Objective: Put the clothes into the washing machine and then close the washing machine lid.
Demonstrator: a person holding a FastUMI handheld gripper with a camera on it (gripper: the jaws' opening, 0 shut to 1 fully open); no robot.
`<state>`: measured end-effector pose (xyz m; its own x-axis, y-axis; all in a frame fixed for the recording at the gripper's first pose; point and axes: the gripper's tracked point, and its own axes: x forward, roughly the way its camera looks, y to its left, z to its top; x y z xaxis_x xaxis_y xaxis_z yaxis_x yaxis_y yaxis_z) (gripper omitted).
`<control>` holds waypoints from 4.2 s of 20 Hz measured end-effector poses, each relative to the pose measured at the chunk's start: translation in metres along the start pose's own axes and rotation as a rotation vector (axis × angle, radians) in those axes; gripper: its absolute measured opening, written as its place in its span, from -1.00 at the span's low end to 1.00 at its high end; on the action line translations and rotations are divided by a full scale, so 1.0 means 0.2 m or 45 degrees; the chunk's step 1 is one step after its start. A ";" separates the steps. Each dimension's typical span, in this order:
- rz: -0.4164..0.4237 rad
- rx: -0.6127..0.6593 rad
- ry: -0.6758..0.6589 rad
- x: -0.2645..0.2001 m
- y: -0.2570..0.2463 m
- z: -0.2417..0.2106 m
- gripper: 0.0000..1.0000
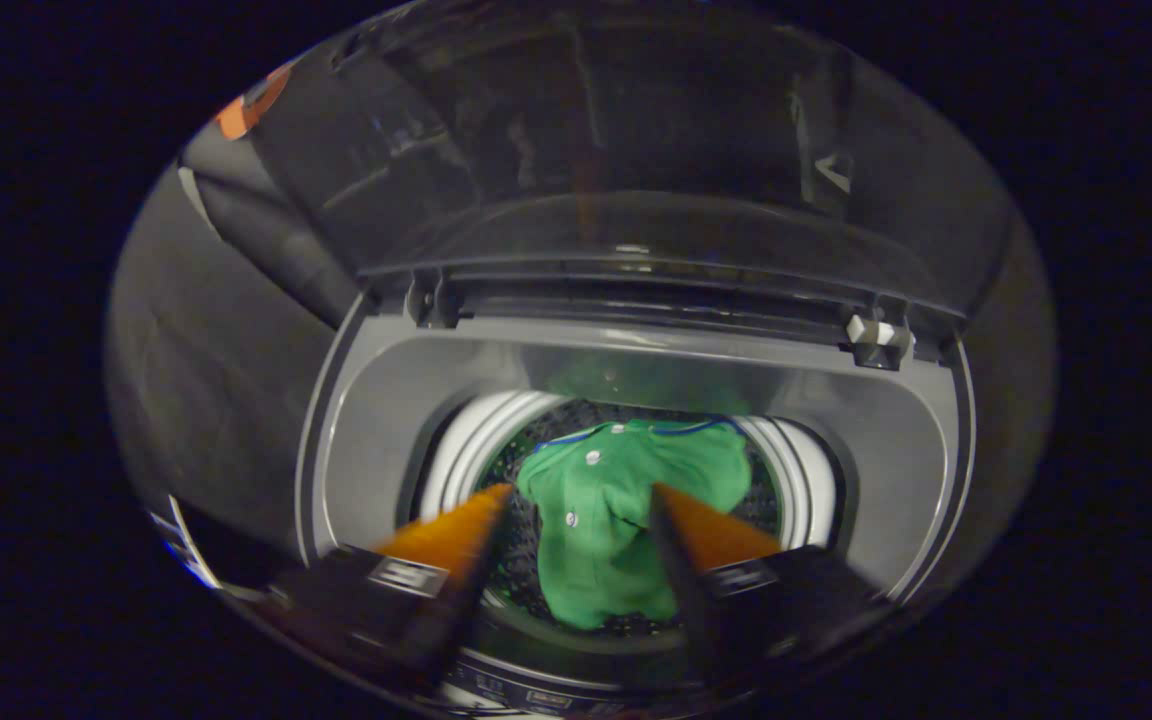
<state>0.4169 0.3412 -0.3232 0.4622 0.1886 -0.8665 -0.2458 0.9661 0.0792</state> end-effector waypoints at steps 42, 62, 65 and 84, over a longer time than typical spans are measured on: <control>0.051 0.045 -0.511 -0.84 -0.02 1.35 1.00; -0.033 0.037 -0.368 -0.60 -0.18 1.16 1.00; -0.033 0.029 -0.396 -0.63 -0.17 1.12 1.00; -0.055 0.019 -0.445 -0.66 -0.15 1.00 1.00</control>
<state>0.5334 0.3232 -0.1129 0.7361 0.1940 -0.6484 -0.2085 0.9765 0.0554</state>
